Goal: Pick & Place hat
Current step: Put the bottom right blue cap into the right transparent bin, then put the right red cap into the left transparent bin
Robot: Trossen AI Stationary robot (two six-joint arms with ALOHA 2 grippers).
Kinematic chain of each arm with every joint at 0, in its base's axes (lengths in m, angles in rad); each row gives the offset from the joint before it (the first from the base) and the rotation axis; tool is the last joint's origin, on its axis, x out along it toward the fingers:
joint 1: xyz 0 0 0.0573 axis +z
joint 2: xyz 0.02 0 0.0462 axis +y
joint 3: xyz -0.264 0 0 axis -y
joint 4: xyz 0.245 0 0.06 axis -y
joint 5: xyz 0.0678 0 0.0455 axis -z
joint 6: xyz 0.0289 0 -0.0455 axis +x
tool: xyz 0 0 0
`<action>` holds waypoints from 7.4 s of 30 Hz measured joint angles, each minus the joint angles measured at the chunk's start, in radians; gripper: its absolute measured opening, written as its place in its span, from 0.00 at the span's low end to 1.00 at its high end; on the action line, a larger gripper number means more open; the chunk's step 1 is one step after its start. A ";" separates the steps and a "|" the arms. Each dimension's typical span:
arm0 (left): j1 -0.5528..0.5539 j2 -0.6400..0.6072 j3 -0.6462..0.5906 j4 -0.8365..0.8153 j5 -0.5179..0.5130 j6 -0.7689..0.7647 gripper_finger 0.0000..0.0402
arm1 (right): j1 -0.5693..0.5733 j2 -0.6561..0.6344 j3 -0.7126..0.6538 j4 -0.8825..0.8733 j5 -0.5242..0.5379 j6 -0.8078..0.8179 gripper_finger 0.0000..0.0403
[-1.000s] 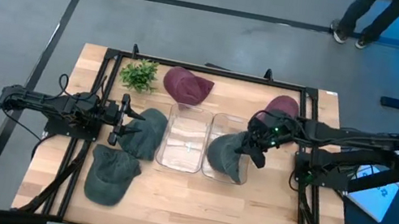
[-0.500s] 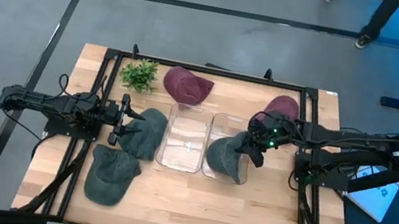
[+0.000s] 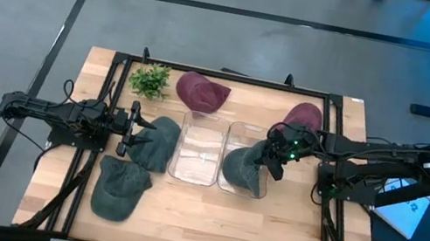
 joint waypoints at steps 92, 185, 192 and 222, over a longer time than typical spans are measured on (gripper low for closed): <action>0.000 0.000 0.000 0.000 0.000 0.000 0.48 | 0.001 -0.305 0.000 -0.300 -0.157 0.327 0.55; 0.000 0.000 0.000 0.000 0.000 0.000 0.48 | -0.176 0.285 -0.064 -0.357 0.635 0.019 0.51; 0.000 0.000 0.000 0.000 0.000 0.000 0.48 | -0.175 0.286 -0.074 -0.326 0.607 0.016 0.17; 0.000 0.000 0.000 0.000 0.000 0.000 0.48 | -0.205 -0.201 -0.082 -0.433 0.407 0.193 0.01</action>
